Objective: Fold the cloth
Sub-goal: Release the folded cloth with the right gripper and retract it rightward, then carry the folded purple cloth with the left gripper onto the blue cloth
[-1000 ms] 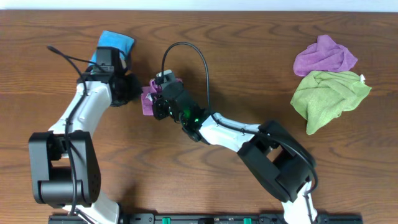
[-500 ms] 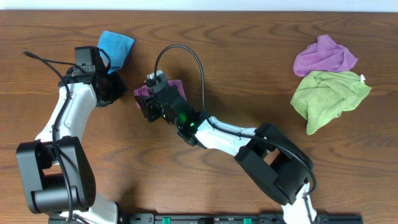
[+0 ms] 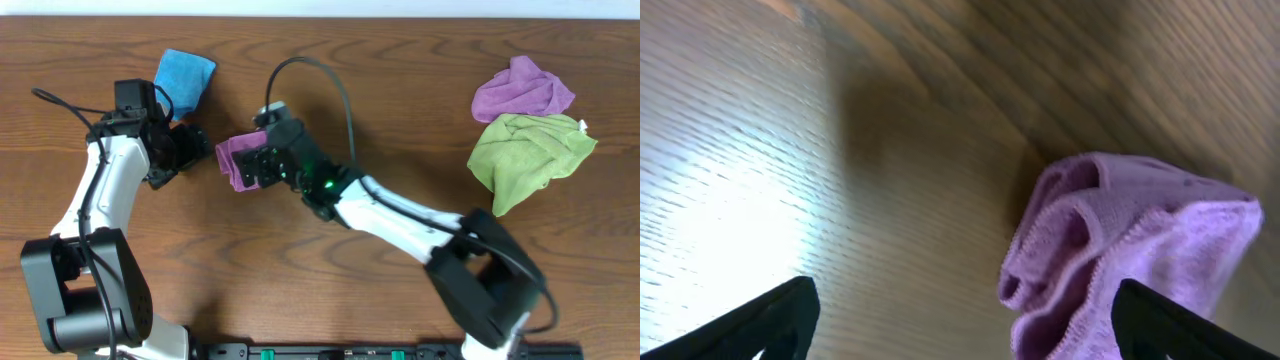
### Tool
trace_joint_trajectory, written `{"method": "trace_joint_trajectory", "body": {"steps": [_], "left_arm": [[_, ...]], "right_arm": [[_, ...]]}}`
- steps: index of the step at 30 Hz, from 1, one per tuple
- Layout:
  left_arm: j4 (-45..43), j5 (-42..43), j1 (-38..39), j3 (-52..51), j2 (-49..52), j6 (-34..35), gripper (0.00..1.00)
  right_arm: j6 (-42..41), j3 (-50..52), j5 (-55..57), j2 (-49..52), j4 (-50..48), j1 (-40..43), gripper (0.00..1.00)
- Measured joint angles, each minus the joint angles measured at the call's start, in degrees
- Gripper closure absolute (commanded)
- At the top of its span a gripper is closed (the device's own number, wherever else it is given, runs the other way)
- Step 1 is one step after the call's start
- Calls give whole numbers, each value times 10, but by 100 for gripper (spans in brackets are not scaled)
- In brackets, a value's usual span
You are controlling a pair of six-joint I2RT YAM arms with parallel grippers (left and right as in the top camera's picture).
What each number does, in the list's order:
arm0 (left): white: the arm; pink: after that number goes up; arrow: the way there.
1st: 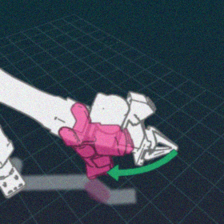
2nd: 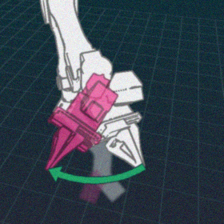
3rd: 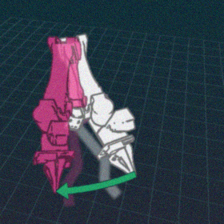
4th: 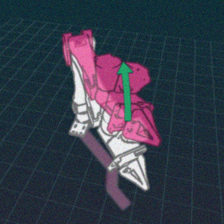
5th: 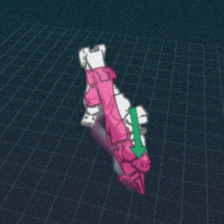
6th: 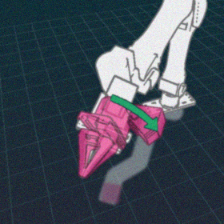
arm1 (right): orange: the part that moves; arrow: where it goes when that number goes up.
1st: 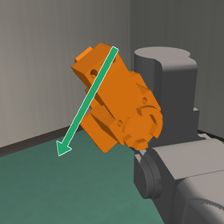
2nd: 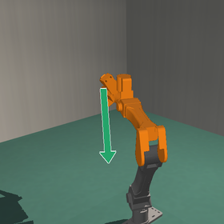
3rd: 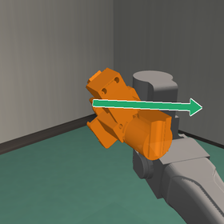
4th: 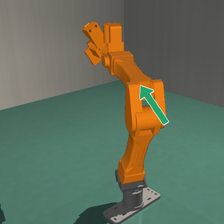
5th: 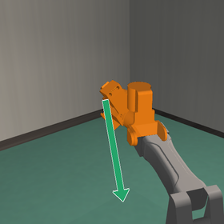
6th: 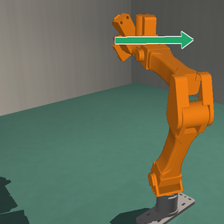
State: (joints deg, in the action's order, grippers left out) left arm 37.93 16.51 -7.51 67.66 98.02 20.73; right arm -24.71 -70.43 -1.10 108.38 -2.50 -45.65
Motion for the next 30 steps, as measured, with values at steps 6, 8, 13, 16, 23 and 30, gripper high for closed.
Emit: {"method": "trace_joint_trajectory", "body": {"steps": [6, 8, 13, 16, 23, 30], "left_arm": [[10, 59, -6, 0, 0, 0, 5], [12, 76, -7, 0, 0, 0, 5], [19, 98, -7, 1, 0, 0, 5], [19, 105, -7, 1, 0, 0, 5], [21, 115, -7, 1, 0, 2, 5], [21, 137, -6, 1, 0, 2, 5]], "right_arm": [[27, -2, 1, -81, 172, 22, 1], [39, -2, 1, -109, 235, 29, 1], [74, -2, 2, -185, 398, 59, 1], [93, 9, 5, -224, 435, 76, 1], [107, 128, 7, -358, 438, 107, 1], [83, 266, 10, -516, 425, 114, 1]]}}
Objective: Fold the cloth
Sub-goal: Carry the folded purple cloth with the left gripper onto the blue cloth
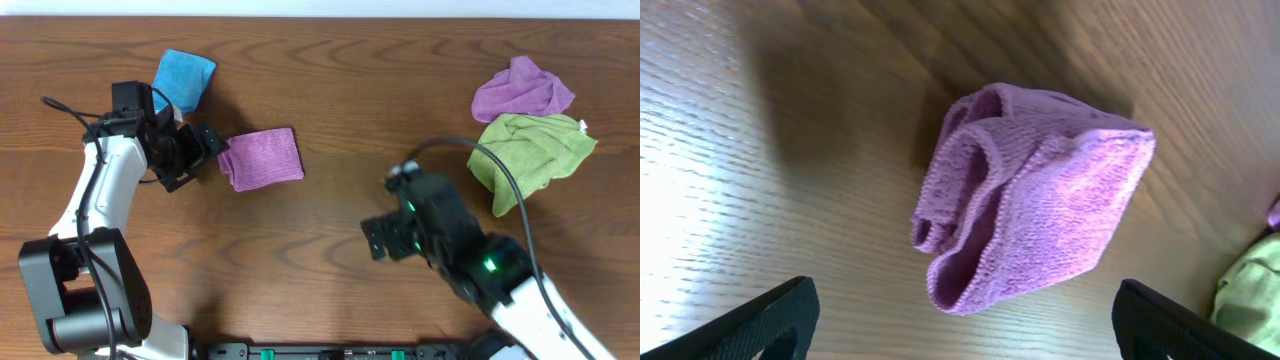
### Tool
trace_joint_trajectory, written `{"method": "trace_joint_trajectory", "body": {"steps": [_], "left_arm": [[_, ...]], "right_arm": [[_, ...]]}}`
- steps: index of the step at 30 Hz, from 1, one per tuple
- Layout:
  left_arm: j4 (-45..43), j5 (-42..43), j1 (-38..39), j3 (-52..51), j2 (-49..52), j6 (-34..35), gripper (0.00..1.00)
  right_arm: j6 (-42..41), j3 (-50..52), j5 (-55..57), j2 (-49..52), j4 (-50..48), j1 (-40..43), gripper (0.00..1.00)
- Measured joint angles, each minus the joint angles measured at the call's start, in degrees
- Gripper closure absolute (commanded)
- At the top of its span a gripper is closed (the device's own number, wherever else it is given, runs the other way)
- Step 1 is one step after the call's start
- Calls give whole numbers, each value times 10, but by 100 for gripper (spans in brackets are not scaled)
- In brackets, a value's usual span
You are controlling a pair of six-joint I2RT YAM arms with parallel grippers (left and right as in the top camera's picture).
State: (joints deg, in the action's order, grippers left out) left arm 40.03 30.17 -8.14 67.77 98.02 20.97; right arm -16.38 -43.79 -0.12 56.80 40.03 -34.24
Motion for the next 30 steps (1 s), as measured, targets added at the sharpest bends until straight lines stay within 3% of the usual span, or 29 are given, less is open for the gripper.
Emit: {"method": "trace_joint_trajectory", "body": {"steps": [6, 12, 30], "left_arm": [[-2, 18, 0, -7, 0, 0, 5], [-11, 32, 0, -41, 0, 1, 5], [-187, 38, 67, -116, 0, 77, 5]], "right_arm": [[-61, 116, 5, -122, 1, 0, 1], [-98, 170, 10, -207, 2, 0, 1], [-130, 172, -33, -217, 0, 0, 1]]}}
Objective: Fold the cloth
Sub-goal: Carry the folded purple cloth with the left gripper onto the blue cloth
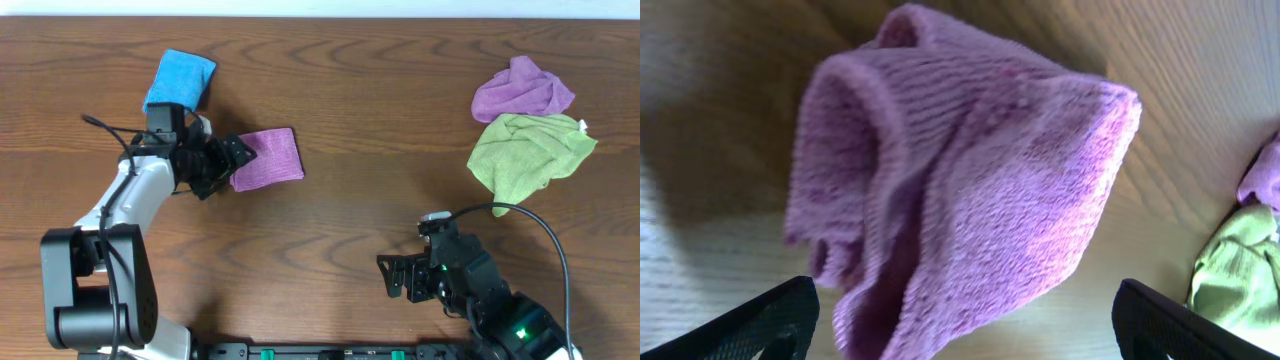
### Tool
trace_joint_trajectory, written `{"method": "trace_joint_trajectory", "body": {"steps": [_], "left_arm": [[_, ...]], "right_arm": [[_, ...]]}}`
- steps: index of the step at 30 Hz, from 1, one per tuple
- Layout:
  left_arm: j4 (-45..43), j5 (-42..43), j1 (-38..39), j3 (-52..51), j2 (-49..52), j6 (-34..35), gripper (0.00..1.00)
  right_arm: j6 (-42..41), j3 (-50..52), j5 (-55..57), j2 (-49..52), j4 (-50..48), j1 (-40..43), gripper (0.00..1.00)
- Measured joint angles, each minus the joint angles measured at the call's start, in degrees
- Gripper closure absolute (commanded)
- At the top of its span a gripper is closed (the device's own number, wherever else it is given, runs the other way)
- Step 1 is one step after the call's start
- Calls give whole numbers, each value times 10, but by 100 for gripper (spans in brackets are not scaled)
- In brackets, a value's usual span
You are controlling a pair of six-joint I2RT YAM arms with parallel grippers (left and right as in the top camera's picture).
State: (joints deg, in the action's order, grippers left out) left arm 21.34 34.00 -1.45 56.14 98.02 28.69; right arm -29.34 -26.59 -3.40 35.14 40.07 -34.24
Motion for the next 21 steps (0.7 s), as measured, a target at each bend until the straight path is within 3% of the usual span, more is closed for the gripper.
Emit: {"method": "trace_joint_trajectory", "body": {"steps": [21], "left_arm": [[41, -64, 25, -2, 0, 56, 5]], "right_arm": [[-2, 0, -5, 0, 0, 0, 1]]}}
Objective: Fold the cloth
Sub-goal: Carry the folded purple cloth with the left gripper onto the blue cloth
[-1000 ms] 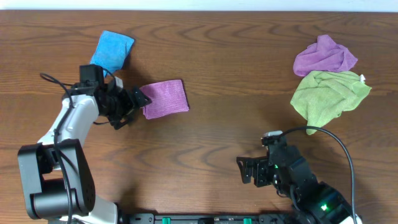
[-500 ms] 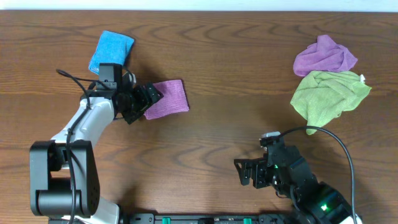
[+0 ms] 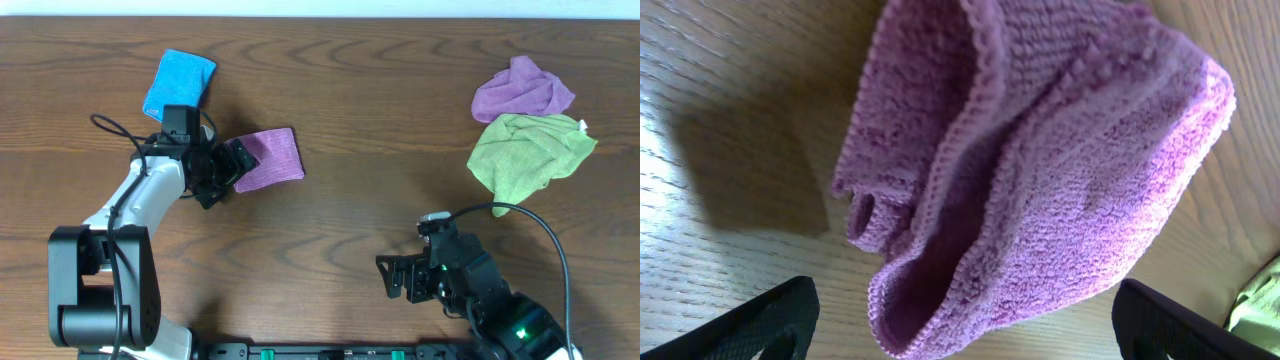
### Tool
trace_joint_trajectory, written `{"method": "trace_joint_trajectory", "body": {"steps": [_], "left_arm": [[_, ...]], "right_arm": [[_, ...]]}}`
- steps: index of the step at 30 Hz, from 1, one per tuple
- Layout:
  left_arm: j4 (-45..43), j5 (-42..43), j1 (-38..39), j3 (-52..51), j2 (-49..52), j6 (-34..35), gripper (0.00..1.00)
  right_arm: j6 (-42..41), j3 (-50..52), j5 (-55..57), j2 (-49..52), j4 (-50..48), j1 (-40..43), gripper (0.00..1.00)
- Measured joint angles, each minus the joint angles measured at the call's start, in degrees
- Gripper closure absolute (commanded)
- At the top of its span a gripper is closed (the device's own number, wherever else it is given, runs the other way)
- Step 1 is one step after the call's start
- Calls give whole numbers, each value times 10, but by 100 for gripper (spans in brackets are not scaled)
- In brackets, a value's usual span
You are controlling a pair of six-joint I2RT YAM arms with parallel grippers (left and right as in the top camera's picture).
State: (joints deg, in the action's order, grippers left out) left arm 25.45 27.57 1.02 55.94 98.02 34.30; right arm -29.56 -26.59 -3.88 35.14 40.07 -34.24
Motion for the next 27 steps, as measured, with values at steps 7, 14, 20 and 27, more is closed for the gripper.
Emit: {"method": "trace_joint_trajectory", "body": {"steps": [7, 14, 20, 27], "left_arm": [[-16, -14, 5, 0, 5, 10, 4], [-50, -21, 11, 0, 26, 21, 2], [-75, -19, 11, 0, 43, 32, 1], [-132, -4, 11, 1, 62, 35, 42]], "right_arm": [[0, 0, 0, 0, 0, 0, 1], [0, 0, -2, 0, 0, 0, 1], [0, 0, -2, 0, 0, 0, 1], [0, 0, -2, 0, 0, 0, 1]]}}
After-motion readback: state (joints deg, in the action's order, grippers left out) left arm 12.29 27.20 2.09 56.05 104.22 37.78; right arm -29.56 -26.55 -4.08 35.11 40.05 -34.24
